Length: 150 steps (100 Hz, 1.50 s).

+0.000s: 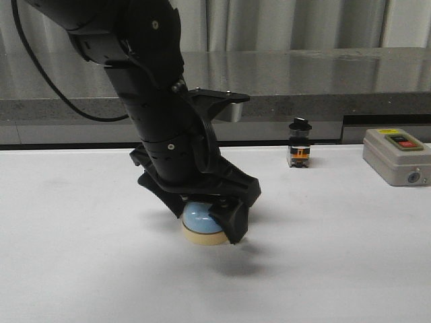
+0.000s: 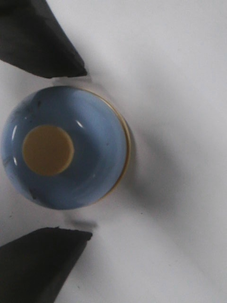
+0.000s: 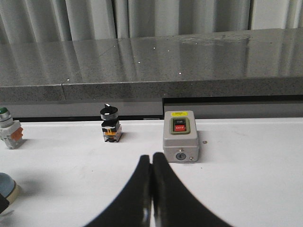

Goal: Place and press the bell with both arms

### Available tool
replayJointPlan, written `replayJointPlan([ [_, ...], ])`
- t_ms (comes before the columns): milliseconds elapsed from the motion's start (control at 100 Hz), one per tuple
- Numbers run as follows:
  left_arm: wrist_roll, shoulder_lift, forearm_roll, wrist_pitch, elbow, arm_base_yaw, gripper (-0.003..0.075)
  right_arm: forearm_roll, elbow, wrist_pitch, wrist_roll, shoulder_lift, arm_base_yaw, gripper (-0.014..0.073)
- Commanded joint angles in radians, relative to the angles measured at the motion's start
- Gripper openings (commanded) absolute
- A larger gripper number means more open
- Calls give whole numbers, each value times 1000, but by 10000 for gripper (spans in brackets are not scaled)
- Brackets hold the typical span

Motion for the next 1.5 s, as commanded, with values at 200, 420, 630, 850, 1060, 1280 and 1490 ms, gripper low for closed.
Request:
replayJointPlan([
  [200,-9,-133,-16,-4,-26,-4,621,0,-15,-87,-2,-19,-6,-60],
  [420,-16,-273,-16,-5,-18,42,621,0,-15,-87,-2,-19,-6,-60],
  [630,-38,-426,-14,-40,60,167,621,0,-15,-87,-2,-19,-6,-60],
  [850,-57,-622,-14,-125,237,343,621,0,-15,-87,-2,-19,-6,-60],
  [1060,-64,-864,-16,-236,462,504,621,0,-15,-87,-2,-19,-6,-60],
  [1280,-64,-1148,-14,-293,679,580,617,0,-15,-87,-2,-19,-6,-60],
  [1490,-64,-1359,-14,-293,784,584,435,0,-15,-87,-2,-19,-6,-60],
])
